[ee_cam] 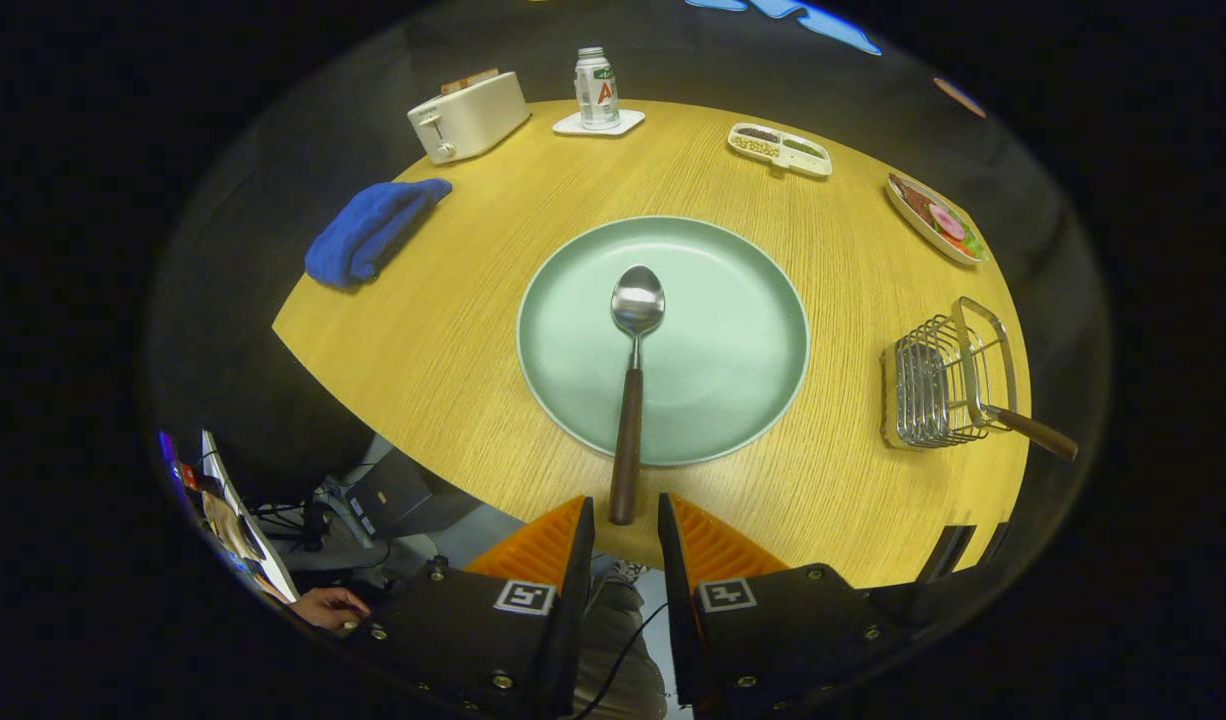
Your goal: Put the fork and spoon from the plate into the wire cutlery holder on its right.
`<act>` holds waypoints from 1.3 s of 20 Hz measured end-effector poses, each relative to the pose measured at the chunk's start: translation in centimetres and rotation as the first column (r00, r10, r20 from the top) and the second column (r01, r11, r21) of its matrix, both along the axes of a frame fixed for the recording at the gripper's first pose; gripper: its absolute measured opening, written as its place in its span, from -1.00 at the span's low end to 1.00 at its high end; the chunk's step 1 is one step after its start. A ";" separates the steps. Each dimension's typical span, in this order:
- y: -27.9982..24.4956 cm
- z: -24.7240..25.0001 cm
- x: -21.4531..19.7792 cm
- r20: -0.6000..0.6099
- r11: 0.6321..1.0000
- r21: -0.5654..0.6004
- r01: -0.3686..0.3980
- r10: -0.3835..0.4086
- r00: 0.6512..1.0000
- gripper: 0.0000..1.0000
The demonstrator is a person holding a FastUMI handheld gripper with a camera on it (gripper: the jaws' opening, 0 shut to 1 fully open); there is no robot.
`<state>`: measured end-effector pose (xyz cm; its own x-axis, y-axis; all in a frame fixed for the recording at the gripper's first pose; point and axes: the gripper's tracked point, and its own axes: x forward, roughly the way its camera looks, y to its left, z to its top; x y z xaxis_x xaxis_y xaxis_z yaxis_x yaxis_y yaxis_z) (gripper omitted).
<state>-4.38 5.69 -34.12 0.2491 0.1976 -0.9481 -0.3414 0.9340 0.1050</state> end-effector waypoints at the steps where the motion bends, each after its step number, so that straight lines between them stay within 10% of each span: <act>1: 0.1 -0.3 0.0 -0.004 1.000 -0.002 0.003 -0.003 1.000 -0.25; 13: 0.8 -2.6 1.9 -0.001 1.000 -0.026 -0.005 0.005 1.000 -0.25; 15: 0.0 -2.0 1.5 0.001 0.999 -0.040 -0.013 0.013 1.000 -0.75; 26: -2.5 1.2 0.8 -0.032 0.996 -0.017 -0.087 0.087 0.996 -0.92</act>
<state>-3.61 3.23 -32.92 0.2020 0.1999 -0.9588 -0.4182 0.9028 0.1002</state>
